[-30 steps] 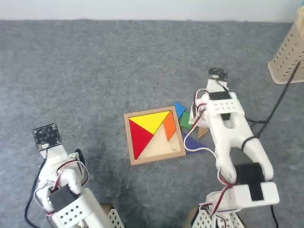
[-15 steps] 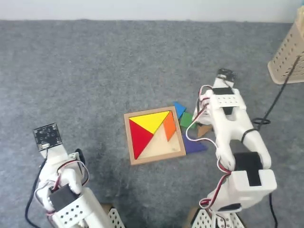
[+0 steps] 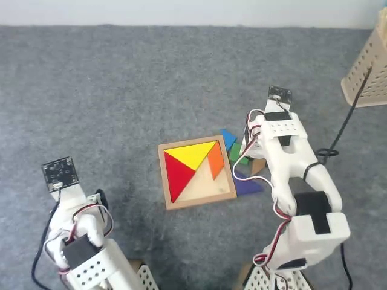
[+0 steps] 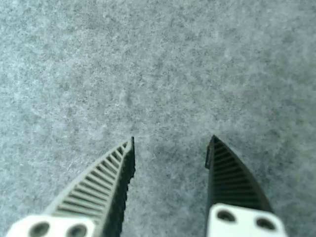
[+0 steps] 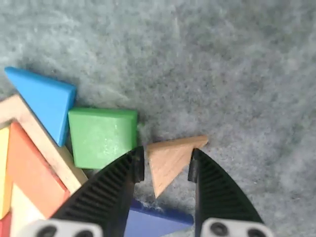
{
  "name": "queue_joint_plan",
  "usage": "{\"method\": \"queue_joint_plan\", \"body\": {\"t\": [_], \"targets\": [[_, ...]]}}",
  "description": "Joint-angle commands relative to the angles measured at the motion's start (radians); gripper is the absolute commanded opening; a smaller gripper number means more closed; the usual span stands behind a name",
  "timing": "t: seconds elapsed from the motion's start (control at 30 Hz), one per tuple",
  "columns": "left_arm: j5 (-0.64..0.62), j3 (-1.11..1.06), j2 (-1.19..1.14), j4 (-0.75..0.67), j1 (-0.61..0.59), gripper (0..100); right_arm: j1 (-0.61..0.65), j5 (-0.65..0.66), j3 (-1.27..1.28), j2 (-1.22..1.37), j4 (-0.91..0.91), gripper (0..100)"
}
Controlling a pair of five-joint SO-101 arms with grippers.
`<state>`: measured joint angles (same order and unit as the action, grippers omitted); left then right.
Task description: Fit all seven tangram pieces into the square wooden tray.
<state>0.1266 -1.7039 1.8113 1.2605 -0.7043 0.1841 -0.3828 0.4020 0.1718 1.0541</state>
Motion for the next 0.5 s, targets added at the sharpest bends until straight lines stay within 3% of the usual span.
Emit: {"method": "queue_joint_plan", "body": {"t": [0.0,0.27,0.47], "targets": [[-0.009,0.019,0.011,0.003,0.003,23,0.001,-0.008,-0.061,0.033,-0.021,19.9],[-0.009,0.019,0.011,0.003,0.003,23,-0.008,-0.005,-0.061,0.035,0.027,20.2],[-0.009,0.019,0.011,0.003,0.003,23,-0.102,-0.005,-0.038,0.036,0.031,18.9]]}}
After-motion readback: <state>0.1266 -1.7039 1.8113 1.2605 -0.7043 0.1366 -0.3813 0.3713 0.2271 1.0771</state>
